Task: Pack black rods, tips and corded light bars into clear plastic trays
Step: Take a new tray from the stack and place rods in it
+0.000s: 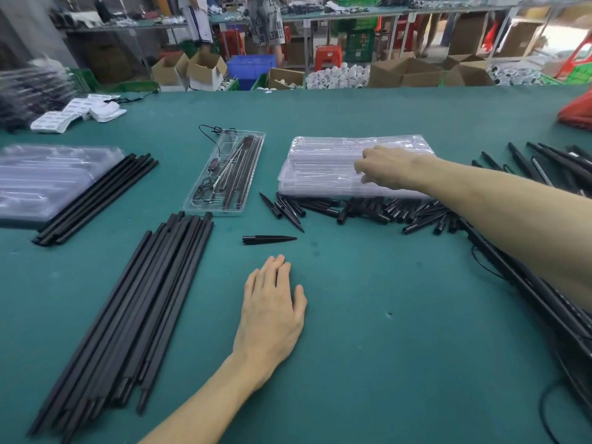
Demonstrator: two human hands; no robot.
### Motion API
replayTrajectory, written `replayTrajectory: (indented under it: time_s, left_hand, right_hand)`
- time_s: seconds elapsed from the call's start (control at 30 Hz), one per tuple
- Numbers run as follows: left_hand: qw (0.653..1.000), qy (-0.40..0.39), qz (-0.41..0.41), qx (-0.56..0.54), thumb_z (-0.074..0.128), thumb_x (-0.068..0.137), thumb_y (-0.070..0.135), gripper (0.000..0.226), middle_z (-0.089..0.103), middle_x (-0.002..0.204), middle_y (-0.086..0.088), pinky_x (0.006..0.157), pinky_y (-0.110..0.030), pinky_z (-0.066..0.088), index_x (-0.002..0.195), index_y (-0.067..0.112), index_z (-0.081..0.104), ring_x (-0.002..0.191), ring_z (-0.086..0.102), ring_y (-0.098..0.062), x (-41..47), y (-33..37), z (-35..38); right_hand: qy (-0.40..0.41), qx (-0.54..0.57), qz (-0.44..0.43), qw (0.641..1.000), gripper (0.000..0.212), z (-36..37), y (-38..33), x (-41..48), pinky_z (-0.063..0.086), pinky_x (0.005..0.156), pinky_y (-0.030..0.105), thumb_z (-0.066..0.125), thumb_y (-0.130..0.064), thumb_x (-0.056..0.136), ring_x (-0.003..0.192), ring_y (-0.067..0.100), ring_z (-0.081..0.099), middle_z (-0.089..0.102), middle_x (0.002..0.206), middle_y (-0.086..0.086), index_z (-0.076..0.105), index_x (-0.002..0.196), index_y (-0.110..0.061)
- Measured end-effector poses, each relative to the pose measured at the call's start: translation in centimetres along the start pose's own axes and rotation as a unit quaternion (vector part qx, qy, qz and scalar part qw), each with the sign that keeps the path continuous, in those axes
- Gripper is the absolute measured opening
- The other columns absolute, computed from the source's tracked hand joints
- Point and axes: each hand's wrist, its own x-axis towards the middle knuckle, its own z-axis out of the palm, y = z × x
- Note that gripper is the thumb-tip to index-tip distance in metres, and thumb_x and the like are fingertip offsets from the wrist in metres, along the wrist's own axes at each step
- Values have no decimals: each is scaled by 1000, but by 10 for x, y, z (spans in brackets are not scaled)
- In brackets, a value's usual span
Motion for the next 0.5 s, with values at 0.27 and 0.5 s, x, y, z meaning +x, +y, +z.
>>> replayTrajectory:
  time_s: [0.27, 0.5]
  left_hand:
    - [1000, -4, -2, 0, 33, 105, 37, 51, 30, 161, 2, 124, -34, 11, 151, 13, 37, 151, 16, -11, 0, 0, 0]
    - [1000, -6, -2, 2, 31, 105, 38, 52, 29, 161, 3, 124, -34, 12, 151, 14, 36, 151, 15, -10, 0, -1, 0]
  right_hand:
    - [-26, -123, -36, 991, 24, 2, -12, 4, 41, 67, 35, 48, 9, 90, 84, 27, 46, 52, 94, 11, 41, 75, -8]
    - [-6, -204, -75, 976, 15, -1, -14, 5, 50, 73, 34, 57, 6, 88, 95, 24, 51, 61, 102, 6, 61, 97, -5]
